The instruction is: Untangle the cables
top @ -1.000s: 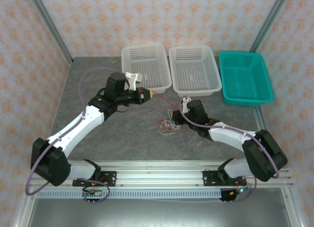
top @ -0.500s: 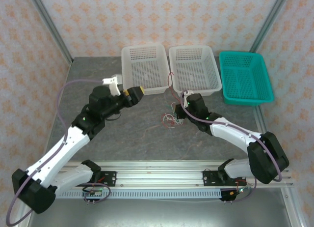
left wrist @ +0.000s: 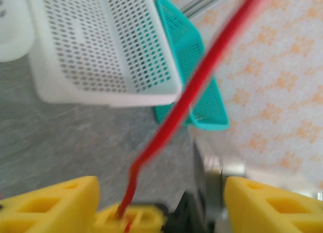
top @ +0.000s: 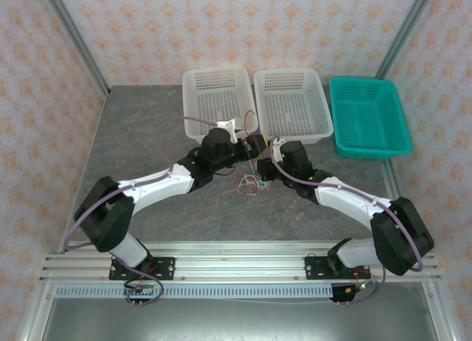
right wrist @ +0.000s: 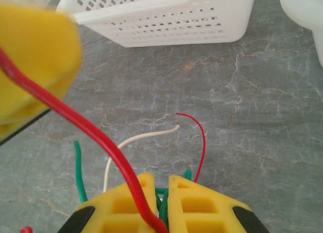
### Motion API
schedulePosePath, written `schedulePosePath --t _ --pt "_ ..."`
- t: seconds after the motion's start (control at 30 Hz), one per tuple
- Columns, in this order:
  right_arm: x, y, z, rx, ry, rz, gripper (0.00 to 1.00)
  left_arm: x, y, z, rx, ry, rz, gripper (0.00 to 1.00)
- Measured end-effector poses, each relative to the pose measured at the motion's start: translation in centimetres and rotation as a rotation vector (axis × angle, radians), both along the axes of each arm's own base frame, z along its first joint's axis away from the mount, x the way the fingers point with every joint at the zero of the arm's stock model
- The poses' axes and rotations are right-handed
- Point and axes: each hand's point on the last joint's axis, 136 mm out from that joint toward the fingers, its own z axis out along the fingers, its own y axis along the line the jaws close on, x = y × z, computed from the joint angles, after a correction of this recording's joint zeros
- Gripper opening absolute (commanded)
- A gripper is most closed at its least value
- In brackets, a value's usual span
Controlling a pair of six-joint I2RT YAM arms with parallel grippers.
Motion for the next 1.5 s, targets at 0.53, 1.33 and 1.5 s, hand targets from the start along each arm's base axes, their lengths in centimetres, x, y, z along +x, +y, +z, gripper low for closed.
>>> schedulePosePath --t 0.53,1.33,1.5 --pt "2.1 0.2 -0.7 0.107 0.011 -0.168 0.2 1.0 3.1 0.6 0.015 0.051 0.039 0.0" --pt "-2.8 -3.0 0.5 0.073 -0.071 -0.116 0.99 2.7 4.3 4.1 0.01 -0.05 0.079 0.0" --pt "-1.6 -4.1 2.5 0.007 -0.202 -0.148 0.9 2.4 3.7 3.8 0.014 -0.044 0.066 0.0"
